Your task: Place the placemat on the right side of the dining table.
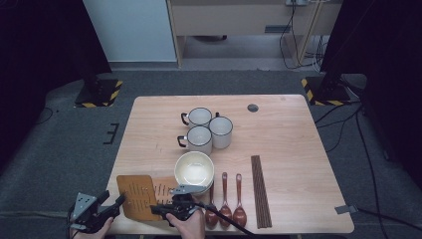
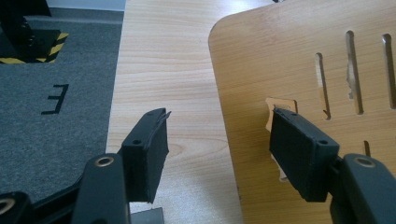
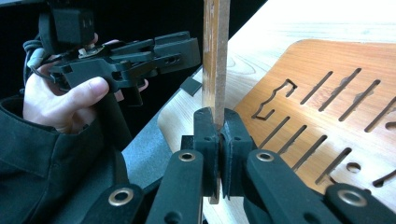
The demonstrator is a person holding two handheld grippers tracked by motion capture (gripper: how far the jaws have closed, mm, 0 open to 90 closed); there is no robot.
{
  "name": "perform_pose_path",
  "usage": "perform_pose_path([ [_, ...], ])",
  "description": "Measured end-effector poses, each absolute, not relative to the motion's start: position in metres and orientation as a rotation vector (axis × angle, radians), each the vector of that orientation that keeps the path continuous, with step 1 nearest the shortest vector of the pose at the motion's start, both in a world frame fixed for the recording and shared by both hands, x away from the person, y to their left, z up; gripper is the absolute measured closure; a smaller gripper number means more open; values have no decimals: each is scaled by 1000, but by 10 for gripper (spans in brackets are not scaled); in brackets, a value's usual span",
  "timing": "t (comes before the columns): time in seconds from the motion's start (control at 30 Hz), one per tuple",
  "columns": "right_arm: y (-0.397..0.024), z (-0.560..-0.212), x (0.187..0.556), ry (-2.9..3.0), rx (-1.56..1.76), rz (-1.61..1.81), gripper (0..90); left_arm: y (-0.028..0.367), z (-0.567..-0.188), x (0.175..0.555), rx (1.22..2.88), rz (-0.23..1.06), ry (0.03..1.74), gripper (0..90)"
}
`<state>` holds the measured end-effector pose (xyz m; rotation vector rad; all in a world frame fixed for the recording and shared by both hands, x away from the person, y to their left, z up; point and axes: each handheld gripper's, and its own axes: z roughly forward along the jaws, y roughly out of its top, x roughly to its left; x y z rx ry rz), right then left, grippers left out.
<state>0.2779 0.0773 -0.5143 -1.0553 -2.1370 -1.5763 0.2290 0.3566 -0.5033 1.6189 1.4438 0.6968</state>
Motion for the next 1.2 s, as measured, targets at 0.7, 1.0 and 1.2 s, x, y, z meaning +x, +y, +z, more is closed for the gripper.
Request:
perform_pose_path([
  [0.7, 58, -489, 282, -2128, -1040, -1689, 873, 359, -505, 230, 1617, 699, 1462, 381],
  [1.0, 51, -475, 283, -2111, -1025, -1746, 874, 358, -506, 232, 1634, 694, 1467, 383],
  [1.2, 44, -463, 286, -2099, -1020, -1795, 873, 358, -507, 232, 1640, 692, 1471, 385],
])
